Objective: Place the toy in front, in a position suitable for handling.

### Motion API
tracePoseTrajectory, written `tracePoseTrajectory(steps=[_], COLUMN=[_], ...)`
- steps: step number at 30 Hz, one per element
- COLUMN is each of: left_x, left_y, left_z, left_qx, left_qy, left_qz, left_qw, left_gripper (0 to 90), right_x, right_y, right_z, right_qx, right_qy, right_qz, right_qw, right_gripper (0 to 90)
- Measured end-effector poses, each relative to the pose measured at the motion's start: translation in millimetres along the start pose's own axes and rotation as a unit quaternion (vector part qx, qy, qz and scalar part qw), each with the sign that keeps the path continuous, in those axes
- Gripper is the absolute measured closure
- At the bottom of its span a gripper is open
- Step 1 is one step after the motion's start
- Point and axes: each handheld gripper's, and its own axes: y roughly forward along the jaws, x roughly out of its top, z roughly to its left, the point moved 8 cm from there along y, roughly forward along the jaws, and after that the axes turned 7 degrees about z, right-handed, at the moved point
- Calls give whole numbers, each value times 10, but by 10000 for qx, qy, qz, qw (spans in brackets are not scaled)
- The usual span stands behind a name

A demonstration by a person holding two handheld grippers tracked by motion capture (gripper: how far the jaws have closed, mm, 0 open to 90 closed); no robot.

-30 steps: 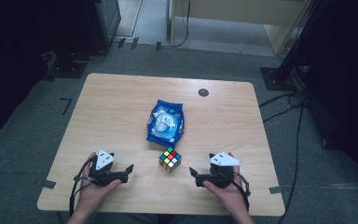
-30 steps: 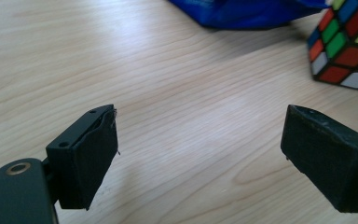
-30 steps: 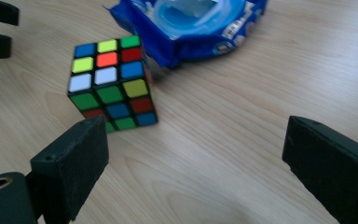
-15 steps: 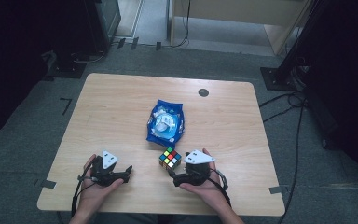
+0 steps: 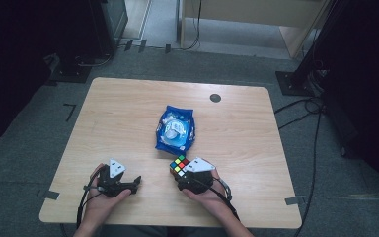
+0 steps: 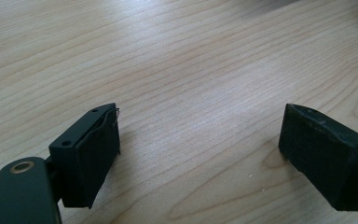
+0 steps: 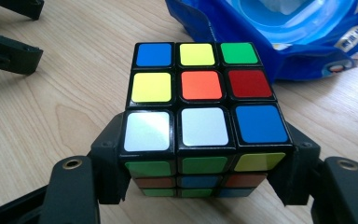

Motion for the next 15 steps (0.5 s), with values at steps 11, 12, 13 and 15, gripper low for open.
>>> tracePoseTrajectory(steps=[11,12,13,15], left_x=[18,22,28,33], left_y=[-5,-8,-14,-16], left_z=[14,16,22,23], left_qx=[-24,-32,-38,-37], left_qy=[-49,-66,-75,-85], left_qz=[15,4,-11,-16], left_qw=[10000,10000,10000,10000], left_gripper=[130,130,130,130], right_x=[-36,-36,-90,-121], right_y=[-477,-477,-521,-536], right_z=[-582,-582,-776,-864], right_qx=[-415,-415,-712,-860], right_qy=[559,559,654,697], right_qz=[-146,-146,-145,-127], right_qw=[9975,9975,9952,9938], right_gripper=[343,343,343,342])
